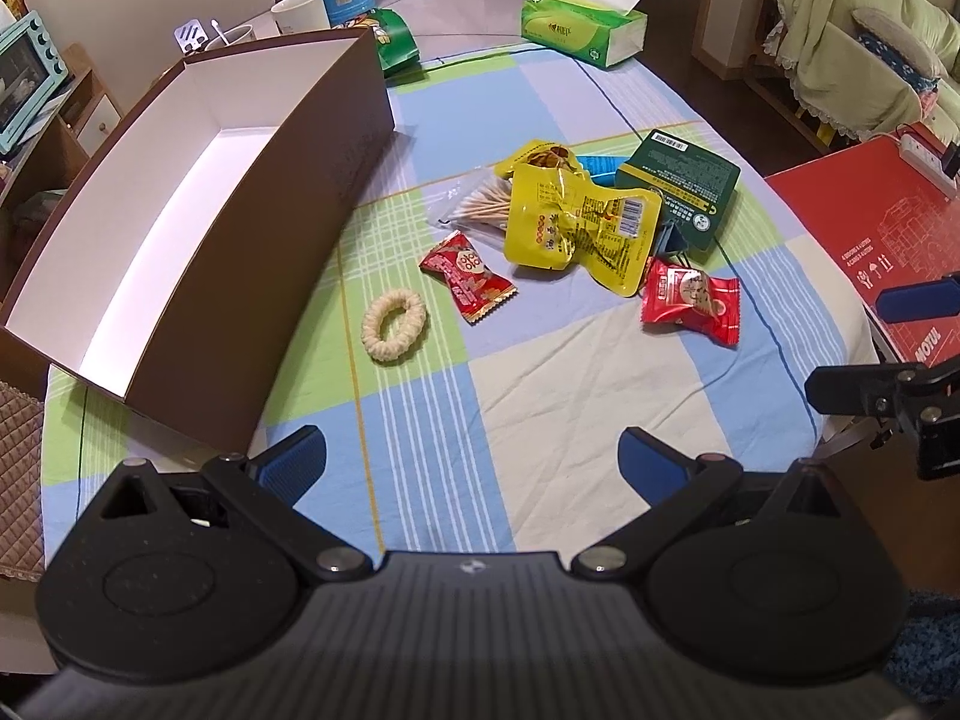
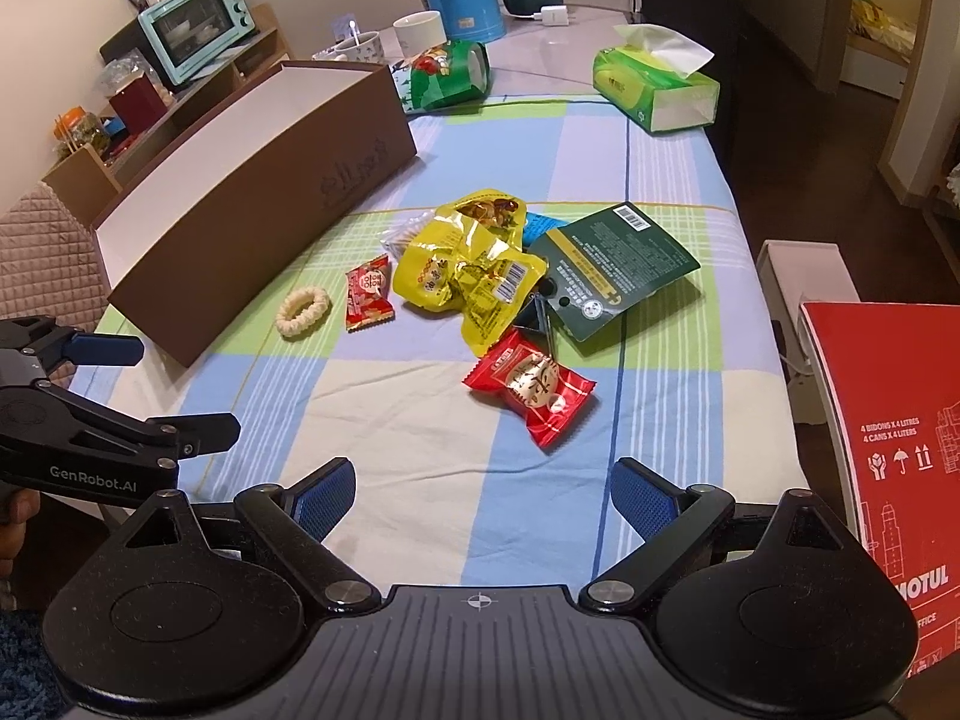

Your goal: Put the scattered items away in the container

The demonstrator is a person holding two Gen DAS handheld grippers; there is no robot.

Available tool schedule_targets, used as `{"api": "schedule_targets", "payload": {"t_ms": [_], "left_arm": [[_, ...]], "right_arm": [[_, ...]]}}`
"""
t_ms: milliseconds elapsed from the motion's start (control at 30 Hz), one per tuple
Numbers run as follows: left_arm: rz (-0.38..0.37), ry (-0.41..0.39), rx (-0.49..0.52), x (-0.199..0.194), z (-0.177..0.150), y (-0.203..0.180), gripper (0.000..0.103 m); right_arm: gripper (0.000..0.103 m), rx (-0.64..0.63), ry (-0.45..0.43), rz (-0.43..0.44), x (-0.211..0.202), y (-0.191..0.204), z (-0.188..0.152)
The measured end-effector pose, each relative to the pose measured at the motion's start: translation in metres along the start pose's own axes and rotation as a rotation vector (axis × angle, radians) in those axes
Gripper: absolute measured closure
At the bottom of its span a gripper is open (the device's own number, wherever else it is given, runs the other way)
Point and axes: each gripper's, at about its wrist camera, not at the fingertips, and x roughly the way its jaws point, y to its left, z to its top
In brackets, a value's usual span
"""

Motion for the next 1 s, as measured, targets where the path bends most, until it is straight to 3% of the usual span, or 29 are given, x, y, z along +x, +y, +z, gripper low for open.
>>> {"api": "schedule_targets", "payload": {"t_ms": [1000], "left_arm": [[0.034,-0.006,-0.059,0.000,0.001,0.013,0.001]], "right_arm": [[0.009,-0.044,0.002,0.016,0.008,0.003,0.008]]}}
